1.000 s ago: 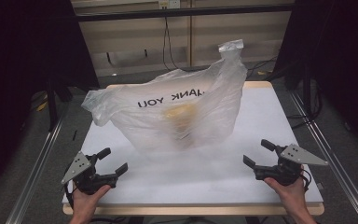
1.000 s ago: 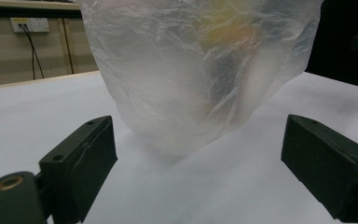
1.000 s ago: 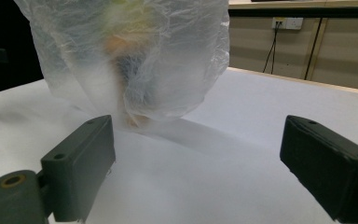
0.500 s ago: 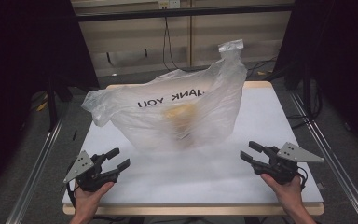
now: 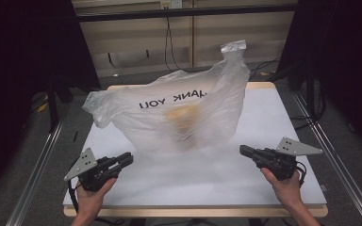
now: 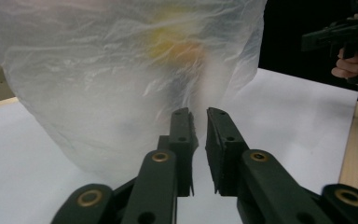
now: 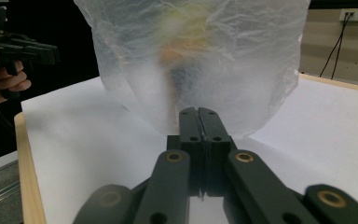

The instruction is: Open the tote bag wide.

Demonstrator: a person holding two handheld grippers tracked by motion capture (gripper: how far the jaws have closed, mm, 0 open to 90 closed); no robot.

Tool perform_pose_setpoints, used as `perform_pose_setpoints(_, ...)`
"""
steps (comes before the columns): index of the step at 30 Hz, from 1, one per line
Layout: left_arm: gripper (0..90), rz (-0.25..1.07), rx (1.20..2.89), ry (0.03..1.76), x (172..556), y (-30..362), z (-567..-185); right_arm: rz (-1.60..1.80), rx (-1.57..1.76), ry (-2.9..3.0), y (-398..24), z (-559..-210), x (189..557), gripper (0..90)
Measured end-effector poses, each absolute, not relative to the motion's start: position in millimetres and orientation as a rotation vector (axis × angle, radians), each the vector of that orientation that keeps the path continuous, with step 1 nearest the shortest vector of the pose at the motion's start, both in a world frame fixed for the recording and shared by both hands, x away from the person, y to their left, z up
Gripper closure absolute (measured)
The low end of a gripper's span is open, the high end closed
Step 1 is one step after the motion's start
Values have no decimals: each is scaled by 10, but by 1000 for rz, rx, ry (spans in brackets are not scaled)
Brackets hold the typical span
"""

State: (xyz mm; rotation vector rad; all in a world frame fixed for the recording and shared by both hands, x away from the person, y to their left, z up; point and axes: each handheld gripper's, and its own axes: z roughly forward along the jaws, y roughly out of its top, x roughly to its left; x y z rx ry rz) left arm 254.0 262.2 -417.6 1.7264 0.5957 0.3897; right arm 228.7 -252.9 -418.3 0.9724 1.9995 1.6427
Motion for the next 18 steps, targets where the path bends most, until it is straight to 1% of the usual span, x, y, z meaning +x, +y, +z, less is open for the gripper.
perform_pose_setpoints(2, 868, 396, 1735, 584, 2533, 2627, -4152, 1656, 962, 2008, -2512, -4139, 2281, 900)
perform_pose_setpoints(3, 886, 354, 1750, 555, 2514, 2617, -4113, 1660, 959, 2008, -2500, -4114, 2276, 900)
perform_pose_setpoints(4, 900, 368, 1757, 539, 2511, 2618, -4091, 1656, 955, 2008, -2485, -4088, 2267, 900)
perform_pose_setpoints(5, 900, 365, 1742, 547, 2502, 2598, -4076, 1666, 948, 2006, -2467, -4063, 2263, 900)
perform_pose_setpoints(8, 900, 371, 1780, 514, 2529, 2521, -3975, 1690, 938, 2008, -2410, -3975, 2296, 900)
perform_pose_setpoints(13, 900, 366, 1765, 480, 2557, 2383, -3849, 1732, 908, 2004, -2333, -3830, 2393, 900)
perform_pose_setpoints(14, 900, 361, 1760, 457, 2571, 2337, -3816, 1731, 889, 2016, -2298, -3768, 2448, 900)
perform_pose_setpoints(18, 900, 350, 1743, 446, 2580, 2295, -3779, 1764, 883, 2013, -2281, -3714, 2567, 900)
